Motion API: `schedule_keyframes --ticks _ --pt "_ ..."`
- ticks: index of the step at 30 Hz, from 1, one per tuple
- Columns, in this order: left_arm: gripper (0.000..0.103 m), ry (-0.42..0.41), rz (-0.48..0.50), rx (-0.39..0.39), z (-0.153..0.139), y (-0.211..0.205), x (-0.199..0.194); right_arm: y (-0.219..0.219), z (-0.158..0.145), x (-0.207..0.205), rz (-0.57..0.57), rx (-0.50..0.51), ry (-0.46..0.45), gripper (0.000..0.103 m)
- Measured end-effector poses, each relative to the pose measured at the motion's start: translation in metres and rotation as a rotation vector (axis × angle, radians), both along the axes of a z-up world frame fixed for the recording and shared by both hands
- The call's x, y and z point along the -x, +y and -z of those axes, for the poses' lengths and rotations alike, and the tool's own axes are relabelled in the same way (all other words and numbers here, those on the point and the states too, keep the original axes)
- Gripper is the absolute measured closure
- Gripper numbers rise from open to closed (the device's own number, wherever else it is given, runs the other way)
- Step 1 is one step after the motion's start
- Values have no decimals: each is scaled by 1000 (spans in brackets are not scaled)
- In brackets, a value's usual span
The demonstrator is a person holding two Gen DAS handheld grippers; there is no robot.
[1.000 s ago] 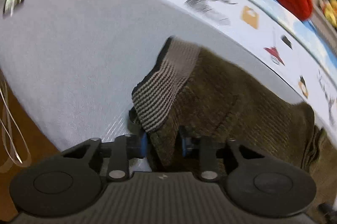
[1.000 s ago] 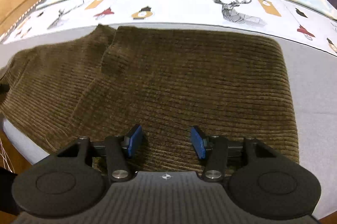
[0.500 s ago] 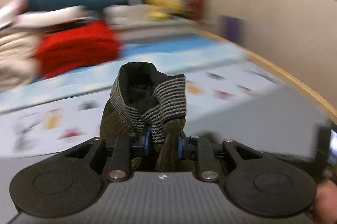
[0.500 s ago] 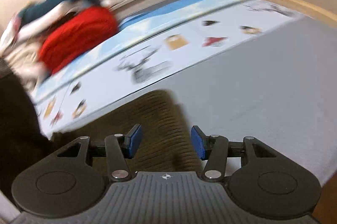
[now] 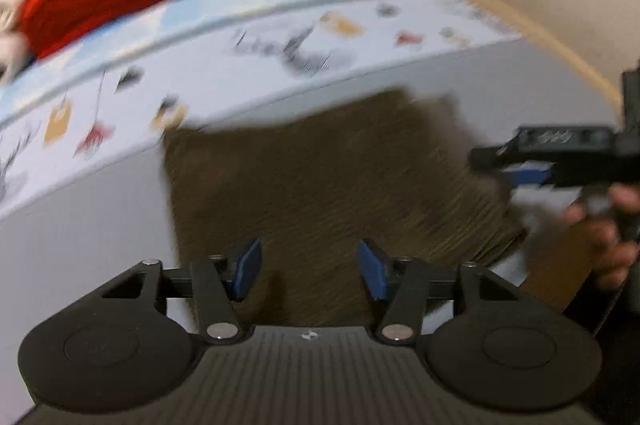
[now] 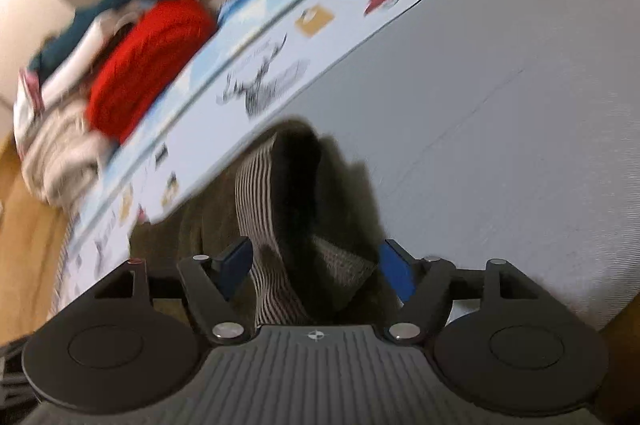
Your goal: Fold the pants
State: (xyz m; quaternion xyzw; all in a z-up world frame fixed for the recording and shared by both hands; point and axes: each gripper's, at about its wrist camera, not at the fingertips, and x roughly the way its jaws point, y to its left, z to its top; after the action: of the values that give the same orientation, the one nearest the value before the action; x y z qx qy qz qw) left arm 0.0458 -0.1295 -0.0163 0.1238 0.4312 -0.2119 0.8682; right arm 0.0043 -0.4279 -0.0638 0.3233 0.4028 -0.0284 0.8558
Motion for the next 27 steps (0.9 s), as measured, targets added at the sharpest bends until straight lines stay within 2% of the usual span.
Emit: schedule_keyframes --ticks 2,4,5,6,8,10,17,21,23,27 --pt "46 74 -21 -52 24 10 -4 12 6 -6 -28 46 47 25" --pt "46 82 -52 -10 41 22 -9 18 8 -8 -27 63 56 26" --pt "46 63 -70 19 46 26 -8 20 7 -9 -22 68 55 31" --pt "46 52 -80 33 48 27 -5 21 7 -9 -15 74 52 34" --pt "46 32 -85 37 48 25 -1 22 6 -5 16 73 45 46" --pt "46 19 -67 26 45 20 4 19 8 0 40 64 36 51" --pt "45 34 -61 56 45 30 8 23 7 6 49 88 23 52" --pt "44 42 -60 70 46 33 6 23 7 4 51 93 28 45" --pt "43 50 -63 82 46 35 4 22 9 3 65 97 43 29" --pt "38 66 -123 157 38 47 -9 14 18 1 84 62 66 18"
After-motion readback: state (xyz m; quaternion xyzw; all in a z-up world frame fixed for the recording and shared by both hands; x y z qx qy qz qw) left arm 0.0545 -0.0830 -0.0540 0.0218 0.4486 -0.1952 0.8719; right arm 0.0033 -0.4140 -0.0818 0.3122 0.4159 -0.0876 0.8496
